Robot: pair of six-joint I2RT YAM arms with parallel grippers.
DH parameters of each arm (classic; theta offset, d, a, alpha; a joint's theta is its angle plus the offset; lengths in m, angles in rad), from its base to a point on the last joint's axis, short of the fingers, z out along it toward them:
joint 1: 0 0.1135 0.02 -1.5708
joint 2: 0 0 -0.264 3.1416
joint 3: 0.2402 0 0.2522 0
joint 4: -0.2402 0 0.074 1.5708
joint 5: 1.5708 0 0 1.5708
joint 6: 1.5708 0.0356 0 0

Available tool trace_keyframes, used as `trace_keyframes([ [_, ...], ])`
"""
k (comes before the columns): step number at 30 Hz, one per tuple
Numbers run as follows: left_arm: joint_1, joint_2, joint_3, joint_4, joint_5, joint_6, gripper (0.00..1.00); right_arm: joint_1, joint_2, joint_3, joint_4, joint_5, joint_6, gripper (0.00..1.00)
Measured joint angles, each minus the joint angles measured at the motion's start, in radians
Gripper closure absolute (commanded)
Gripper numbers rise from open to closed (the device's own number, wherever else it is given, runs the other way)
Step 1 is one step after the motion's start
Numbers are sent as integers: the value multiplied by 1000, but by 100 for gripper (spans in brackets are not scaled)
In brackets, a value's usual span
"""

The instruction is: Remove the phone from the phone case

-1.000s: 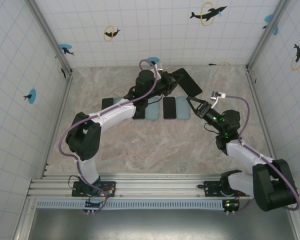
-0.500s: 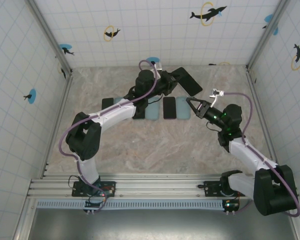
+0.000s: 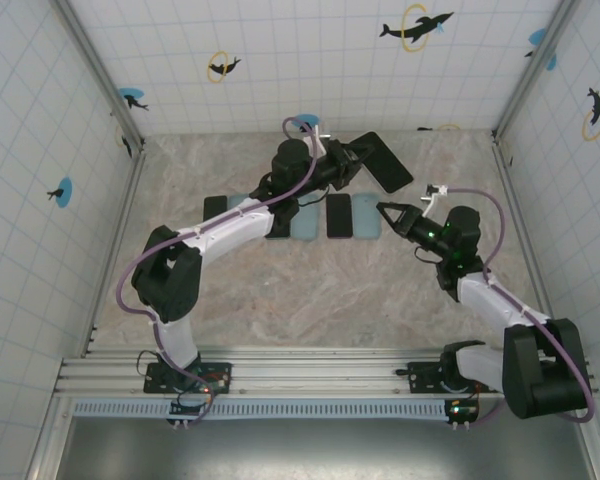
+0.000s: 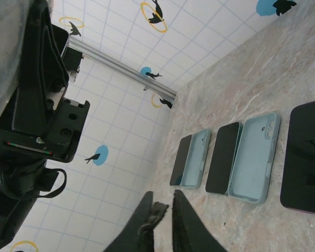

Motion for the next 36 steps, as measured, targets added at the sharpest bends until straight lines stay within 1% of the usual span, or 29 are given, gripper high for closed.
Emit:
trace_keyframes([
  [4, 18, -8, 0, -23, 11, 56, 100, -42, -24, 0, 0, -31, -15, 71],
  [8, 54, -37, 0, -87, 40, 185, 100, -111, -61, 3, -13, -93, -66, 58],
  [11, 87, -74, -7, -99, 98, 294, 100, -152, -64, 35, -52, -171, -132, 48],
  [12, 100, -91, -15, -94, 129, 328, 100, -158, -61, 61, -84, -211, -172, 47],
  [14, 122, -125, -31, -89, 197, 402, 100, -156, -48, 134, -169, -282, -280, 47],
  [19, 169, -196, -64, -98, 374, 601, 100, -121, -11, 342, -514, -404, -687, 47],
  [22, 183, -222, -83, -101, 467, 684, 100, -90, 17, 407, -695, -439, -917, 48],
  [26, 188, -235, -89, -111, 578, 778, 100, -13, 91, 497, -949, -440, -1199, 48],
  [31, 189, -249, -95, -174, 654, 885, 100, 78, 167, 605, -1176, -416, -1454, 52],
  [33, 189, -251, -96, -200, 674, 918, 100, 107, 180, 628, -1220, -407, -1519, 55],
  [36, 189, -257, -104, -224, 689, 952, 100, 140, 183, 633, -1259, -403, -1584, 61],
])
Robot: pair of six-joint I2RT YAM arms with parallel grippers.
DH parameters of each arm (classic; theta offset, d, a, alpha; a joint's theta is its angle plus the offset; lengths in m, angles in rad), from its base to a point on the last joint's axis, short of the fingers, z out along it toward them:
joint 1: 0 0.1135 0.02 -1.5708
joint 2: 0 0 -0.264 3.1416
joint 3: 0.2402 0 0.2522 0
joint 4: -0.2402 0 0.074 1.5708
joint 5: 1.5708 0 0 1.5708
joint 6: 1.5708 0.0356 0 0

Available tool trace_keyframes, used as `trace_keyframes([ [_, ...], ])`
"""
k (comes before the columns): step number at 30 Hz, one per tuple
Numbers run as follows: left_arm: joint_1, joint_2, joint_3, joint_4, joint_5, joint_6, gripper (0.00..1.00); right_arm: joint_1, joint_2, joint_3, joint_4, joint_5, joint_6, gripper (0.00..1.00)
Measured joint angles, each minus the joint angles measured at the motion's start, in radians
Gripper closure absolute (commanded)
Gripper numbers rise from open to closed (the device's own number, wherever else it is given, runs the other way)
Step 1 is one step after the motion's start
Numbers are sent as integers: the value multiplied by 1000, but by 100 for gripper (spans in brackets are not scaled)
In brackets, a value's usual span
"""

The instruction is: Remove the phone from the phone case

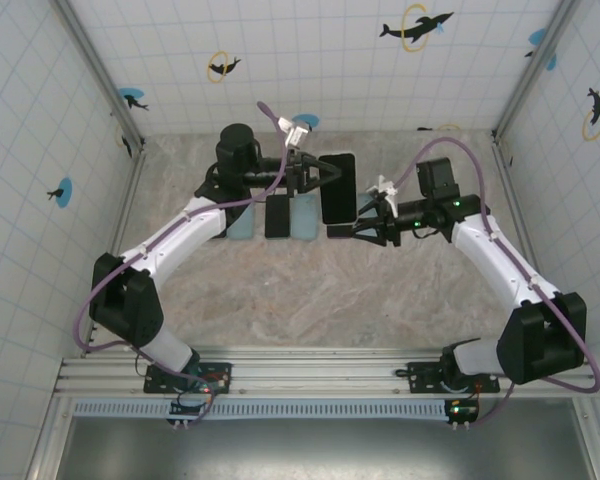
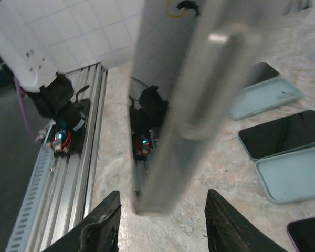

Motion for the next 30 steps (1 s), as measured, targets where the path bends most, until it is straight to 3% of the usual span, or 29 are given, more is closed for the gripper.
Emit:
trace_keyframes([
  [6, 2, -8, -22, -19, 21, 25, 100, 23, 0, 0, -22, 11, -51, 71],
  [30, 14, -24, -41, 23, 42, 18, 100, 33, -8, 0, 48, 38, 2, 88],
])
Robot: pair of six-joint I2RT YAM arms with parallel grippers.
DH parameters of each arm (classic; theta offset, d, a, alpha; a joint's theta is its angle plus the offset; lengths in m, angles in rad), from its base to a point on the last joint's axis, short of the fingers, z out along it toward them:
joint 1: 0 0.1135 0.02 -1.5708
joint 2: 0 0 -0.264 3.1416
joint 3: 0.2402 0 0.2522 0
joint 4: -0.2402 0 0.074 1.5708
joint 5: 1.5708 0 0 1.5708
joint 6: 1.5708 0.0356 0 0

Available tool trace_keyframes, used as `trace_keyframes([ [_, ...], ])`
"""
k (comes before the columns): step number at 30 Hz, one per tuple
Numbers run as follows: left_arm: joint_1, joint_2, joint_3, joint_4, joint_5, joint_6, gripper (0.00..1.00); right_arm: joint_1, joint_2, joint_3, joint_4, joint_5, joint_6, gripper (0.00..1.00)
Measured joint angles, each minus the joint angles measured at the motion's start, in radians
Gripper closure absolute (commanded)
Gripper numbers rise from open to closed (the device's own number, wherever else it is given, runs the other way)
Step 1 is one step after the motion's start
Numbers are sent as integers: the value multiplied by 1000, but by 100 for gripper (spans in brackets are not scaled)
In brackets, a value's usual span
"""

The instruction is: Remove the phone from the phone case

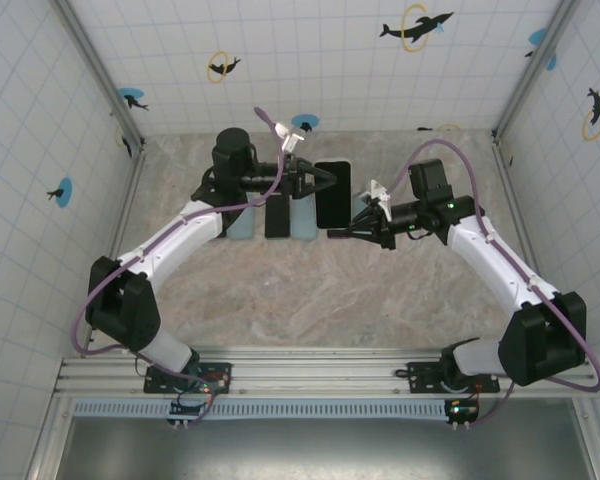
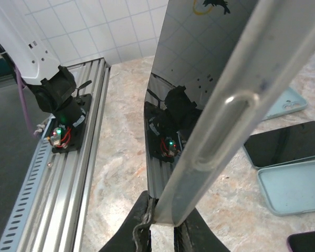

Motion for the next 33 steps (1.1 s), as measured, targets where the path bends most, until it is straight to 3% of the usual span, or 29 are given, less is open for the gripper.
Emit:
trace_keyframes([
  [18, 7, -5, -39, 126, -26, -124, 100, 42, -66, -1, 50, 244, -71, 91],
  [27, -29, -6, -44, 111, 40, -219, 100, 35, -71, -1, 240, 331, -50, 89],
  [29, -31, -6, -44, 100, 35, -206, 100, 29, -71, -1, 258, 309, -25, 86],
  [33, -32, -6, -44, 90, 6, -166, 100, 12, -72, -2, 257, 276, 6, 69],
])
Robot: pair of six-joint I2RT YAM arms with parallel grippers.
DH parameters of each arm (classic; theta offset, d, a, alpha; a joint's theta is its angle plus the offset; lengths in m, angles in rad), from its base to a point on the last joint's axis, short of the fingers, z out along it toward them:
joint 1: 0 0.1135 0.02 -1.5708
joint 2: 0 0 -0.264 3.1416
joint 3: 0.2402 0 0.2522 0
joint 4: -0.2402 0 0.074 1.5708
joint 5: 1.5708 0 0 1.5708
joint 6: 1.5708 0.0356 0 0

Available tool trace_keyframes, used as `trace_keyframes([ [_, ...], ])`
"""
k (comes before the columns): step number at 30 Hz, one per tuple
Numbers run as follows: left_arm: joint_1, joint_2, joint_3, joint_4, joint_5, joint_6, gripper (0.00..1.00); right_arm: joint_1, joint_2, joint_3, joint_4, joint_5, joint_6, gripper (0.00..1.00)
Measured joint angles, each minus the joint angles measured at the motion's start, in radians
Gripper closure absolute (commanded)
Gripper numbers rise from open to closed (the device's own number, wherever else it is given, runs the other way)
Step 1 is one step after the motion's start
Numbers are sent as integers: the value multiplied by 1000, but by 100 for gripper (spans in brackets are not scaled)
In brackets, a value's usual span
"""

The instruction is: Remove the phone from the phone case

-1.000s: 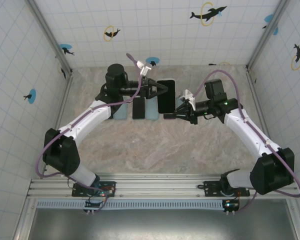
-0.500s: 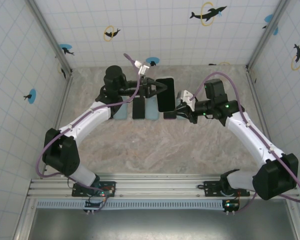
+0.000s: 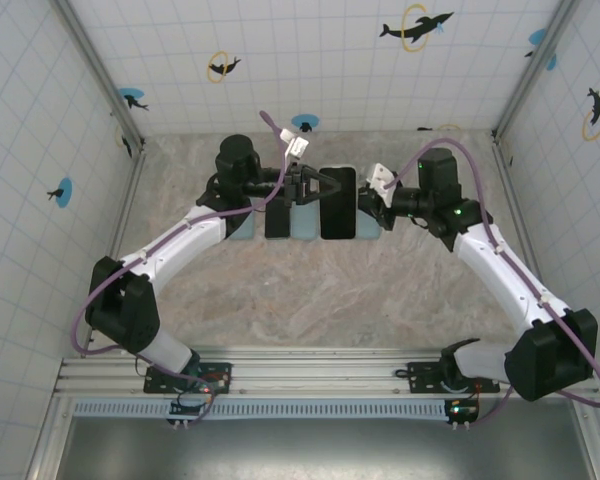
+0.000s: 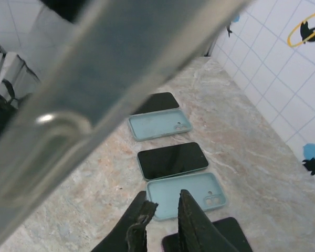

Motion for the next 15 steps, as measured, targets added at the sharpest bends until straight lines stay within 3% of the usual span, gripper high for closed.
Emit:
trace_keyframes([
  [4, 2, -11, 0, -33, -34, 77, 100, -18, -19, -12, -64, -50, 14, 53],
  [7, 5, -29, 0, -62, -36, 129, 100, -26, -39, -23, -135, -85, 13, 48],
  [15, 7, -49, 4, -96, -16, 175, 100, -32, -55, -68, -196, -191, 26, 54],
])
